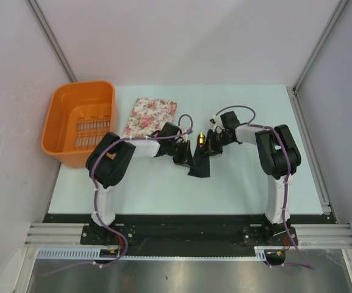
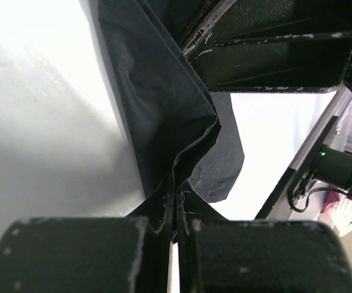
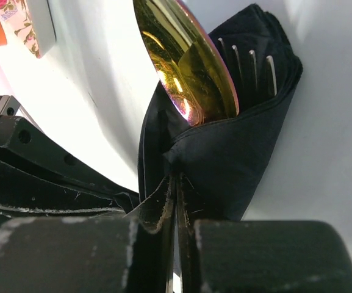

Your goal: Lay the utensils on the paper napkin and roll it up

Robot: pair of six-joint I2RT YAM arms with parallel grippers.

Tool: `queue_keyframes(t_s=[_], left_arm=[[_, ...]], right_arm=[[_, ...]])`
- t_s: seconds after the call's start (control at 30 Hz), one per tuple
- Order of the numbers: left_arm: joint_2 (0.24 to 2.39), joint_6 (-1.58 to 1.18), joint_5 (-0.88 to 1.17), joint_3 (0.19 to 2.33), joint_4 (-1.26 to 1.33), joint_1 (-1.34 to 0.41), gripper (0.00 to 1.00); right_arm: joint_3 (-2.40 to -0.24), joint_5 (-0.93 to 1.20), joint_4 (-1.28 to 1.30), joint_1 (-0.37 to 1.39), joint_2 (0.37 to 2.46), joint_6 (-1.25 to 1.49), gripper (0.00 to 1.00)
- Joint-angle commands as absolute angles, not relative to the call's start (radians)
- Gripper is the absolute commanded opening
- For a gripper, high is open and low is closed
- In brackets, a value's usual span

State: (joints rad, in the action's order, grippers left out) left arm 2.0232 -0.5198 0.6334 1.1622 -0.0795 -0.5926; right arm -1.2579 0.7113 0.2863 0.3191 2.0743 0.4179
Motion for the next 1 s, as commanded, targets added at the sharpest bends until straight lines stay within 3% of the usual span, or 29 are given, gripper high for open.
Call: queue_keyframes(t_s=[0.0, 0.4, 0.77, 0.97], left_arm=[[1.968, -0.590, 0.676, 1.109, 0.058, -0.594, 0.00], [2.020, -0.827, 0.767, 1.088, 0.357, -0.644, 0.00], [2.121, -0.776, 0.701, 1.123, 0.273, -0.646, 0.00], [2.129, -0.724, 0.673, 1.131, 0.186, -0.638, 0.00]], right_arm=[[-1.224, 0.652, 0.275, 0.325, 2.108, 0.408, 0.01], [-1.198, 0.644, 0.261, 0.325, 2.111, 0.422, 0.00], [-1.196, 0.658, 0.268, 0.327, 2.092, 0.436, 0.00], [-1.222, 0.680, 0.308, 0.325, 2.037, 0.437, 0.07]])
